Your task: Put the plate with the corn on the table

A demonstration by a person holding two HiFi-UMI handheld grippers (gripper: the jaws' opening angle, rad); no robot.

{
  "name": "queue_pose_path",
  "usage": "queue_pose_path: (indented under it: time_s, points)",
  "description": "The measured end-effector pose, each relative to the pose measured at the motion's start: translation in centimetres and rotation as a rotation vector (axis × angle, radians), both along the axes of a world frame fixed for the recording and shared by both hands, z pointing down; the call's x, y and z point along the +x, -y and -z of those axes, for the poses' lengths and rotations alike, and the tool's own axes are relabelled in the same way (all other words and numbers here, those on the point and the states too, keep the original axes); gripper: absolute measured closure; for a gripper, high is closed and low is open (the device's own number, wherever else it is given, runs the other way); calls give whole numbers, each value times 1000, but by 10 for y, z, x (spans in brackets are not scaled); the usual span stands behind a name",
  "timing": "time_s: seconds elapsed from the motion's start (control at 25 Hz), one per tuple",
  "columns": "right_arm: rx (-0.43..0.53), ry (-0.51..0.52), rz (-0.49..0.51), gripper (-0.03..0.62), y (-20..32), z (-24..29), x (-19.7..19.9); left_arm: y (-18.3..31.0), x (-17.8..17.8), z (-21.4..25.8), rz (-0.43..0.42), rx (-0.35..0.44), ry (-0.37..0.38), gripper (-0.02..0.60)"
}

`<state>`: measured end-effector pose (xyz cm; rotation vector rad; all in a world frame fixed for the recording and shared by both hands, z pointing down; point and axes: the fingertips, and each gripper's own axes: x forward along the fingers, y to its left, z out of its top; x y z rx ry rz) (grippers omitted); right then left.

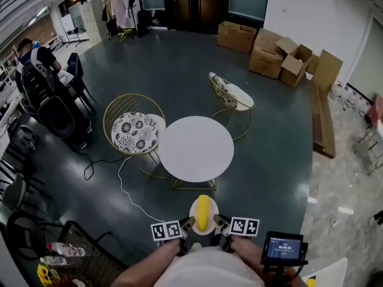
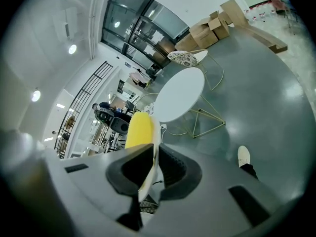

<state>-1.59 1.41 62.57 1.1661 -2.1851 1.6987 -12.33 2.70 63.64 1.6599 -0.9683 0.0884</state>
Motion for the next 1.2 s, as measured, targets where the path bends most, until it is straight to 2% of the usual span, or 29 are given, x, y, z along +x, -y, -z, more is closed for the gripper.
queue_pose_path:
  time_s: [0.28, 0.68, 1.0, 1.2]
  points:
    - [25, 7, 68, 551, 60, 7, 12, 51, 13, 7, 56, -3, 4, 535]
    - [7, 38, 121, 552, 130, 12, 50, 117, 53, 12, 121, -18, 26, 535]
    - [13, 55, 164, 551, 162, 11, 71, 146, 74, 12, 170, -9, 39, 535]
    - [-8, 65, 158, 552, 174, 2, 84, 156, 87, 10, 190, -17, 28, 535]
